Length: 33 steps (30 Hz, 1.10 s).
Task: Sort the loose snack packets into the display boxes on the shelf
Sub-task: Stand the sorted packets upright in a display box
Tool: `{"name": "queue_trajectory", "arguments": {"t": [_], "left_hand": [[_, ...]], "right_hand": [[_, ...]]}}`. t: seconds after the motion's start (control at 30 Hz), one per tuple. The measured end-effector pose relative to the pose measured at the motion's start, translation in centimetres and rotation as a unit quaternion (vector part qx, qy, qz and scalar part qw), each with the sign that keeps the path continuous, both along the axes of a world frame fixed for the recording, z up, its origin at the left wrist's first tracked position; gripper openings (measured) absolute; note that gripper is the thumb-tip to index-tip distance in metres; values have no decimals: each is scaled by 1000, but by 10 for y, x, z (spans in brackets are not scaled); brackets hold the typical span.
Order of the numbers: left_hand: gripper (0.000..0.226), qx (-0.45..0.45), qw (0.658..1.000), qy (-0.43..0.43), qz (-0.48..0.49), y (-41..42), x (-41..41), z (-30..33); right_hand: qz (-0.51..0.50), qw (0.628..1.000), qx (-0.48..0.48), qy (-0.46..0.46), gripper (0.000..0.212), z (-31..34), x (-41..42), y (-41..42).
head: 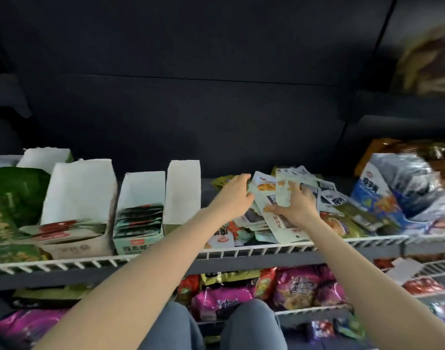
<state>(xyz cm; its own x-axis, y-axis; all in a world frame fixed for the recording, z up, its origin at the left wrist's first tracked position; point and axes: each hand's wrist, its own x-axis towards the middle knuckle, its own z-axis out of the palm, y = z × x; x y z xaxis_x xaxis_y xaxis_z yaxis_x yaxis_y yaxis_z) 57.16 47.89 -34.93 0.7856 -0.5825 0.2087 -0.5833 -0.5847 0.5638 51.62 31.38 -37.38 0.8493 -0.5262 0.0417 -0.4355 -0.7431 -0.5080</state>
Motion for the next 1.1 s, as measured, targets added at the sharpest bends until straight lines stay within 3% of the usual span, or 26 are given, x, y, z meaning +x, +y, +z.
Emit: {"name": "queue_trajectory", "arguments": {"t": [0.1,0.17,0.23,0.3,0.37,0.5,0.57,0.63,0.73,0.83,1.1], "left_hand": [[55,65,996,33,-48,-28,8,-21],[53,117,991,30,-59,-39,13,-32],[48,155,986,15,-57,-46,17,-38],[46,147,988,10,-41,-50,20,-41],[45,118,993,7,-23,-50,20,-39],[47,-16,999,-11,-27,-41,13,-22],[29,-62,998,-25,-20,-32,11,-10],[12,-79,995,-55,0,-19,8,2],[10,-130,987,-86,23,9,-3,23],[9,-188,975,-112,48,45,-18,45],[14,-245,948,-150,134,178,-45,69]], "right_hand": [[-14,999,-27,24,93,-9,0,-25],[8,999,-19,30,73,-12,-1,-26],[45,989,-125,63,45,-13,-3,-21],[97,952,-279,75,24,-12,-7,-14],[112,939,-325,29,19,-8,-11,-11],[147,962,-177,-148,21,12,-16,-7],[177,952,-107,-226,17,26,-18,0],[167,945,-18,-279,29,40,-22,10],[138,916,144,-348,22,61,-29,25],[165,880,289,-338,12,73,-35,47],[284,873,270,-291,23,97,-25,164]]}}
